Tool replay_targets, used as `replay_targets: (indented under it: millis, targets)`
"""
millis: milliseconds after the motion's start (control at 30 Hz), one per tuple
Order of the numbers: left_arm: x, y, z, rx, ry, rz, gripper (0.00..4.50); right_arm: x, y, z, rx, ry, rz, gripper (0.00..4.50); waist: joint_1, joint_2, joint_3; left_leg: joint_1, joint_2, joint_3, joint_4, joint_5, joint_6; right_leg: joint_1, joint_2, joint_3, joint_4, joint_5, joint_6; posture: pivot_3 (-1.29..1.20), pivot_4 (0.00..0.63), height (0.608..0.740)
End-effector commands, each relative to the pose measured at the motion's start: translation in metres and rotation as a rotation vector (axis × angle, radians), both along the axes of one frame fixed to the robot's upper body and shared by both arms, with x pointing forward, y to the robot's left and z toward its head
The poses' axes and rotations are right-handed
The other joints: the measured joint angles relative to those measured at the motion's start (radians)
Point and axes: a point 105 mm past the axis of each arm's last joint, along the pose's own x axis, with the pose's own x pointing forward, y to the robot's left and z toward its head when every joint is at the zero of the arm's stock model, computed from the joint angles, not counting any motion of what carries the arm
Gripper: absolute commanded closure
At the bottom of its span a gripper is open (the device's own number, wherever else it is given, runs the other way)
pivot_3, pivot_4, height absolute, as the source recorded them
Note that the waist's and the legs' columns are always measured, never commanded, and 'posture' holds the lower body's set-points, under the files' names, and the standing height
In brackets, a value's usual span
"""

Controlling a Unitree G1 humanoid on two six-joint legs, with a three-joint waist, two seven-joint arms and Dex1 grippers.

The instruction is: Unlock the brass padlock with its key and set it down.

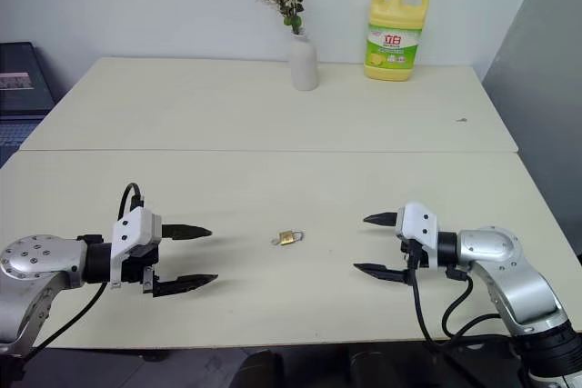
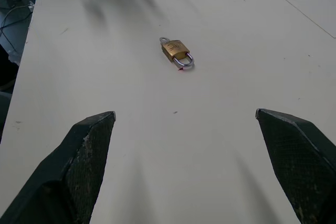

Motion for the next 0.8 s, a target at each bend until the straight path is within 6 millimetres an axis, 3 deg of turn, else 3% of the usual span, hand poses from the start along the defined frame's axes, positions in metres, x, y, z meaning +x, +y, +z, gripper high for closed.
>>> replay_targets:
  millis: [33,233,667,800]
  targets:
    - [0.004,0.001,0.015,0.019,-0.074,-0.014,0.01,0.003,0.005,0.008,-0.005,-0.026,0.003,0.00,0.000,0.000,0.000,0.000,0.000,0.000,0.000,0.000,0.000,0.000,0.000,0.000,0.000,0.000,0.000,0.00,0.150,0.740]
    - [-0.002,0.006,0.011,0.054,-0.056,-0.029,0.01,0.000,0.019,0.013,-0.025,-0.018,0.035,0.00,-0.002,0.000,0.000,0.000,0.000,0.000,0.000,0.000,0.000,0.000,0.000,0.000,0.000,0.000,0.000,0.00,0.150,0.740]
    - [-0.004,0.005,0.015,0.072,-0.063,-0.040,0.01,0.025,0.109,0.007,-0.122,-0.004,0.190,0.00,-0.001,0.000,0.000,-0.001,0.000,0.000,0.000,0.000,0.000,-0.002,0.000,-0.001,0.001,0.002,-0.005,0.00,0.150,0.740]
    - [-0.008,0.003,0.013,0.082,-0.058,-0.057,0.01,0.035,0.124,-0.002,-0.199,-0.007,0.222,0.00,-0.001,0.001,0.000,-0.002,0.001,-0.001,0.000,0.000,0.000,-0.003,0.000,-0.002,0.001,0.002,-0.007,0.00,0.150,0.740]
